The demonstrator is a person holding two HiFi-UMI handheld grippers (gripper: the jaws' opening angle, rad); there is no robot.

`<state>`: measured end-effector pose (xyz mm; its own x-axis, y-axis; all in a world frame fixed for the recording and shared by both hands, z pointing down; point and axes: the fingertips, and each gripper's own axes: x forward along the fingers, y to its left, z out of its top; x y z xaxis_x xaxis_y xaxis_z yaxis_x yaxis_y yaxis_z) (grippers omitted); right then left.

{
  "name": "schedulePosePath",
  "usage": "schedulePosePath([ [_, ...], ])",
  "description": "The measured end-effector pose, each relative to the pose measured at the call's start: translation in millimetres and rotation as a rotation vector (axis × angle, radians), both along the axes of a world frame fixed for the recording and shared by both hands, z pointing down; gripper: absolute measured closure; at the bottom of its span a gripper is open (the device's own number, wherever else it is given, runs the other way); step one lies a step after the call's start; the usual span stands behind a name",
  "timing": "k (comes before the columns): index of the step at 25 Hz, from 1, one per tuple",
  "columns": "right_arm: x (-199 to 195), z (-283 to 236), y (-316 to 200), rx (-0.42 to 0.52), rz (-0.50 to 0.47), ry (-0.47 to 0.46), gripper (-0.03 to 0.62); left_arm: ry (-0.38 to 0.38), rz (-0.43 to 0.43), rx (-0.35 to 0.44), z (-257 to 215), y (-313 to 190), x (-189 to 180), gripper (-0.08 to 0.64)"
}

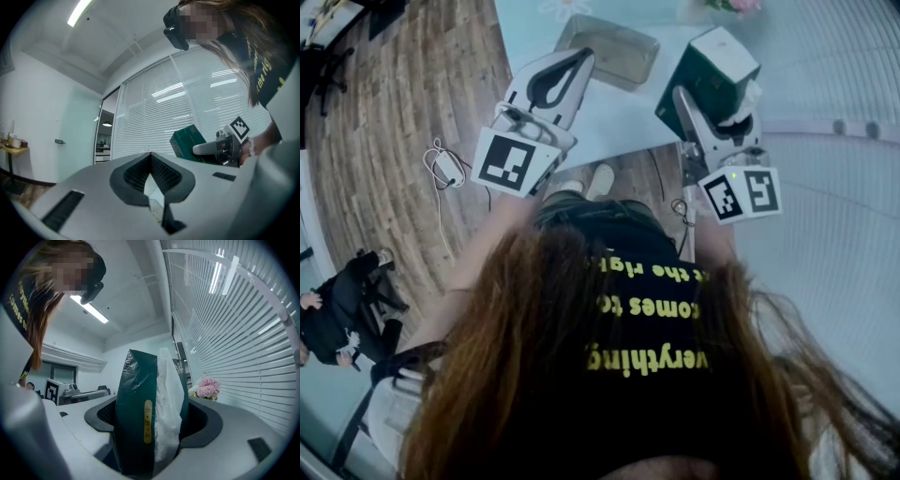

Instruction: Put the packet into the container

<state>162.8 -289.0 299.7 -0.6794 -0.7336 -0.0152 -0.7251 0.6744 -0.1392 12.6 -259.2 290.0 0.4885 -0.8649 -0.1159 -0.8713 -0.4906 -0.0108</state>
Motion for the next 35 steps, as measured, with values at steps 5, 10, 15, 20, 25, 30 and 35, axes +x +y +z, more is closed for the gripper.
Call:
schedulePosePath([
  [5,15.6,1.2,-33.6,-0.019,-0.041,-0.004,0.210,-0.011,-0.044,-0.025,2.1,-28.0,12.4,0.558],
  [10,12.2,14.1,-38.0,-0.034,-0.064,0.011,0.210,-0.012,-0.065,-0.031,10.2,-30.5,9.1,0.558],
  [15,9.6,11.1,-60.0,-0.048,-0.087,0.009,0.210,-0.016,-0.086,-0.043,5.8,-48.9,9.0,0.558],
  [20,-8.1,14.3,-71.9,-0.057,-0.107,0.018,0.210,-0.011,-0.094,-0.049,8.1,-55.4,-4.2,0.558],
  [25,-24.3,22.0,-88.3,-0.069,-0.133,0.059,0.210,-0.005,-0.098,-0.057,13.3,-66.3,-16.4,0.558],
  [30,-45.4,35.5,-104.2,-0.095,-0.200,0.121,0.210,0.007,-0.105,-0.061,17.0,-76.4,-27.4,0.558],
  [35,-71.1,57.1,-114.4,-0.128,-0.295,0.231,0.211,0.016,-0.129,-0.065,19.2,-79.3,-40.4,0.558],
])
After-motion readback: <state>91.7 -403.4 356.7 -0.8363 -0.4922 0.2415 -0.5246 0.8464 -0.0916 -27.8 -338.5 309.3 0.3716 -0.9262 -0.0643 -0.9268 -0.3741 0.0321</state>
